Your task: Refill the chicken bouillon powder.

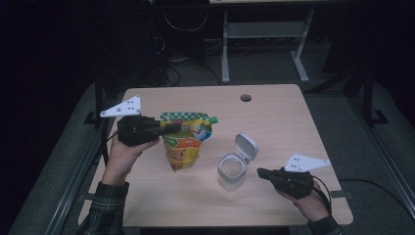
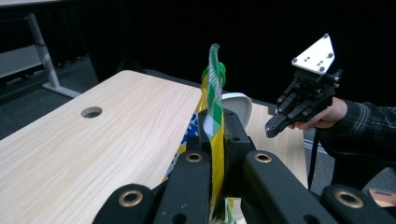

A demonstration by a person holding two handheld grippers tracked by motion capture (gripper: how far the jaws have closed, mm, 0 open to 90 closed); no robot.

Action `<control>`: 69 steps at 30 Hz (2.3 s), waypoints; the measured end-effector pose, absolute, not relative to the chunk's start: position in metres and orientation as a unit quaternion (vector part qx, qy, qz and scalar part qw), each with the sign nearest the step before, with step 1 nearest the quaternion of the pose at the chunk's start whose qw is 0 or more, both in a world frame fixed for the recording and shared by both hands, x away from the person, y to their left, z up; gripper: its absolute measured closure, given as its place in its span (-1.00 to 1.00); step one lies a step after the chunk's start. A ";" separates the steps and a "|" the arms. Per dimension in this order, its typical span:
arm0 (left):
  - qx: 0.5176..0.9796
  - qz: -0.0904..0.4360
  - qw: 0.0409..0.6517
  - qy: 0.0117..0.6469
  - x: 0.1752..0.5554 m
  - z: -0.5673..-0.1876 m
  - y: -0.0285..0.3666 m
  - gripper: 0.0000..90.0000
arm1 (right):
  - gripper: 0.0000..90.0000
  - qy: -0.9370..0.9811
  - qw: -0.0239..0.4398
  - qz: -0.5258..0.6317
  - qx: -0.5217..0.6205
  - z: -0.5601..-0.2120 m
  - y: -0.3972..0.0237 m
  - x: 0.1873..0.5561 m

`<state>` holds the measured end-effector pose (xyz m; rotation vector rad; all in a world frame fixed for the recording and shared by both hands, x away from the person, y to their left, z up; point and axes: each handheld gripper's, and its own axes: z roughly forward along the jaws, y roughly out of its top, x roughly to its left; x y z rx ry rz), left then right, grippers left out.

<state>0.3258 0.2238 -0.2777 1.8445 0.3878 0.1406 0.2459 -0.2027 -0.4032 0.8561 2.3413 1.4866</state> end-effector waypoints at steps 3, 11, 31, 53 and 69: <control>0.791 0.059 0.587 0.166 0.326 -0.277 0.225 1.00 | 0.99 0.800 0.121 0.515 0.284 -0.397 -0.196 0.247; 0.792 0.057 0.586 0.165 0.326 -0.278 0.225 1.00 | 0.99 0.804 0.114 0.521 0.263 -0.389 -0.173 0.254; 0.789 0.048 0.591 0.163 0.325 -0.276 0.228 1.00 | 0.99 0.805 0.120 0.526 0.245 -0.373 -0.116 0.275; 0.784 0.036 0.599 0.159 0.322 -0.272 0.232 1.00 | 0.99 0.804 0.144 0.519 0.253 -0.367 -0.062 0.298; 0.777 0.016 0.611 0.151 0.317 -0.264 0.220 1.00 | 1.00 0.803 0.146 0.519 0.254 -0.371 -0.044 0.302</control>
